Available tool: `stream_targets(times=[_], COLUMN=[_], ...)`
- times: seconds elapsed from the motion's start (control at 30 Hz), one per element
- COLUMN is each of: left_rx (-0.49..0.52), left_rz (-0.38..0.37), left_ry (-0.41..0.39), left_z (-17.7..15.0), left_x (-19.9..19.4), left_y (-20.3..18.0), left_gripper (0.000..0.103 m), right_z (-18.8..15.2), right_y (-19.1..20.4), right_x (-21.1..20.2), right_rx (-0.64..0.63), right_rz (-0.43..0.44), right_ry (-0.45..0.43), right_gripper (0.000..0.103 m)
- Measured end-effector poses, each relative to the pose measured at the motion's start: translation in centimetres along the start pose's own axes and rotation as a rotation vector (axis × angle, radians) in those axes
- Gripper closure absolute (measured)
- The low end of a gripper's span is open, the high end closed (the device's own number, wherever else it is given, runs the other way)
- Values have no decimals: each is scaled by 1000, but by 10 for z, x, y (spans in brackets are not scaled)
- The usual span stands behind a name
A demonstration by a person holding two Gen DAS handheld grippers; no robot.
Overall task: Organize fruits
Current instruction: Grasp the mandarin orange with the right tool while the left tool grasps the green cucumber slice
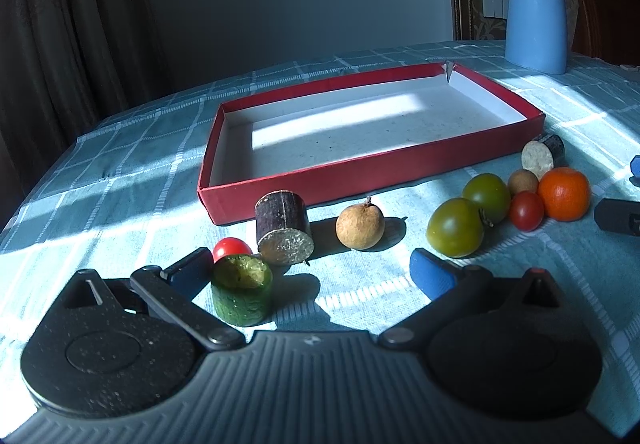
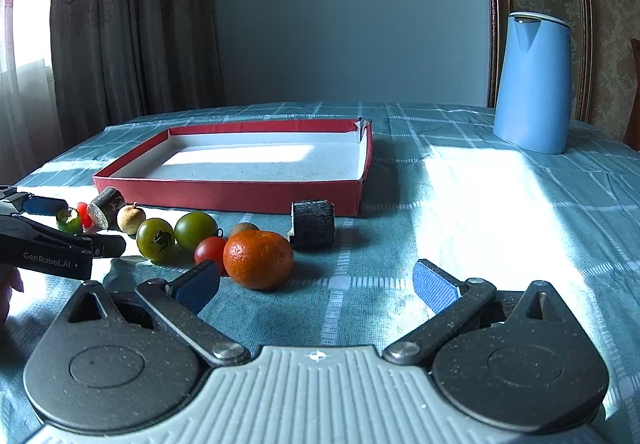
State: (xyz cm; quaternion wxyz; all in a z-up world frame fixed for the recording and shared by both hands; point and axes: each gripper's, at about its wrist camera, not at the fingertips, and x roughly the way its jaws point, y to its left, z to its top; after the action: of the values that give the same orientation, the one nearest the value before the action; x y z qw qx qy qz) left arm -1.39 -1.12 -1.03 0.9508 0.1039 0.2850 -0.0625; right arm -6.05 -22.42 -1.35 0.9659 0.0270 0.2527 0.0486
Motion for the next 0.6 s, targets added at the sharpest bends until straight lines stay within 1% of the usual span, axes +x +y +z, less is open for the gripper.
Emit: stream_targets(times=[0.07, 0.13, 0.2, 0.27, 0.33, 0.37, 0.4, 0.47, 0.53, 0.57, 0.6], left_rx=[-1, -2, -2, -2, -2, -1, -2, -1, -1, -2, -1], left_rz=[2, 1, 1, 2, 1, 2, 2, 2, 2, 2, 2], left_ry=[2, 4, 4, 4, 4, 4, 3, 4, 3, 3, 3], left_z=[0, 0, 0, 1, 0, 0, 0, 0, 0, 0, 0], left_x=[0, 0, 1, 1, 1, 1, 1, 1, 1, 0, 0], left_y=[0, 0, 0, 1, 1, 1, 1, 1, 1, 1, 1], left_gripper=[0, 0, 0, 0, 0, 0, 0, 0, 0, 0, 0], right_z=[1, 3, 6, 9, 12, 12, 12, 12, 12, 12, 12], right_y=[6, 14, 18, 21, 20, 20, 21, 22, 23, 23, 22], right_x=[6, 9, 14, 21, 30, 35, 36, 37, 38, 38, 38], right_rx=[-31, -59, -66, -62, -43, -38, -35, -38, -39, -34, -28], right_rz=[8, 19, 31, 38, 65, 80, 87, 84, 89, 95, 105], right_ry=[20, 17, 18, 29, 69, 91, 95, 95, 95, 96, 95], right_gripper=[1, 4, 5, 14, 27, 30, 32, 33, 45, 47, 51])
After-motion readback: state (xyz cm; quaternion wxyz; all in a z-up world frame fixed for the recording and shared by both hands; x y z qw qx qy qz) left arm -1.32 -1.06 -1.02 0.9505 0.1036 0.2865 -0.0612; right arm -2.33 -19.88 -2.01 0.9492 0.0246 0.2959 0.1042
